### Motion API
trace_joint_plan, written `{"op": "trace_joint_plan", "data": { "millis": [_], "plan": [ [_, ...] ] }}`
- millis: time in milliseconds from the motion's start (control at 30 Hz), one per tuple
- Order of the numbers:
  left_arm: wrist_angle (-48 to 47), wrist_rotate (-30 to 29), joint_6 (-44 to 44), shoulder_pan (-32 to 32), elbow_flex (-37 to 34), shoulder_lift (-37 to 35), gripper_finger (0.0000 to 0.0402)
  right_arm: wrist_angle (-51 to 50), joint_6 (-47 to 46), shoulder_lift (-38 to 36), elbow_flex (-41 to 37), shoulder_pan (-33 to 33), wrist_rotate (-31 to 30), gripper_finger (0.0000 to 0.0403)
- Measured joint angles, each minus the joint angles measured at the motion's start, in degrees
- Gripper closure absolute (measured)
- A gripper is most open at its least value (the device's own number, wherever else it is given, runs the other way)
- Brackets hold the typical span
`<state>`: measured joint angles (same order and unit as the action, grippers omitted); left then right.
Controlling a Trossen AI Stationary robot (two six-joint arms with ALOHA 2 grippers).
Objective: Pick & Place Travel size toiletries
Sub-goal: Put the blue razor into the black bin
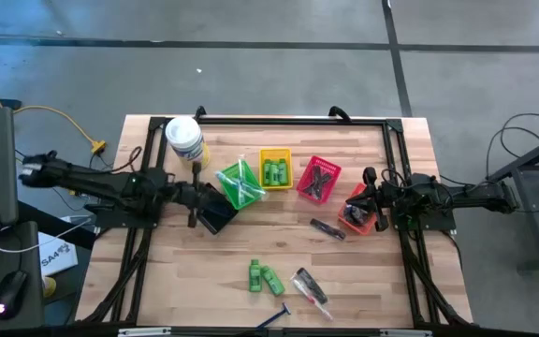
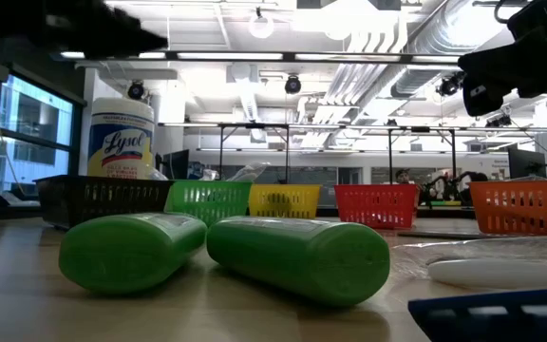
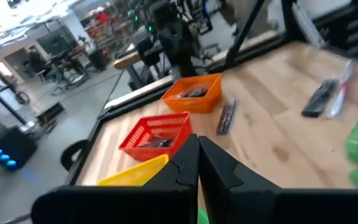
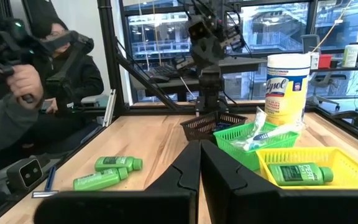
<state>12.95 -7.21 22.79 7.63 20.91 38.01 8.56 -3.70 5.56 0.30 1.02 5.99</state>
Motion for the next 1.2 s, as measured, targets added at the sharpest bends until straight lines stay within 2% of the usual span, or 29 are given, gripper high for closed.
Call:
{"op": "trace_joint_plan", "data": {
  "millis": [67,167,367,467,767,1033,1200],
  "plan": [
    [4.0,4.2,-0.4,-2.8,-3.6,-3.5,0.0401,-0.1,-0.6,0.0,0.0,0.0,0.0,0.0398],
    [7.4,5.4,-0.6,-4.5,-8.8,-10.8,0.0401,-0.2,-0.7,0.0,0.0,0.0,0.1,0.0398],
    [5.4,5.0,-2.7,-5.0,-14.9,-25.7,0.0401,-0.2,-0.1,0.0,0.0,0.0,0.0,0.0398],
    [2.3,7.6,-4.7,-5.0,-15.8,-30.0,0.0401,-0.2,-0.4,0.0,0.0,0.0,0.1,0.0398],
    [-2.5,5.9,-3.7,-5.0,-20.0,-35.5,0.0401,-1.1,-1.2,0.0,0.0,0.0,0.1,0.0398],
    [-6.6,5.9,-2.3,-5.0,-20.1,-36.1,0.0401,-1.5,-2.5,0.0,0.0,0.0,0.1,0.0398],
    [-7.1,5.9,-5.4,-5.0,-20.1,-36.1,0.0401,-1.7,-2.5,0.0,0.0,0.0,-0.7,0.0398]
  ]
}}
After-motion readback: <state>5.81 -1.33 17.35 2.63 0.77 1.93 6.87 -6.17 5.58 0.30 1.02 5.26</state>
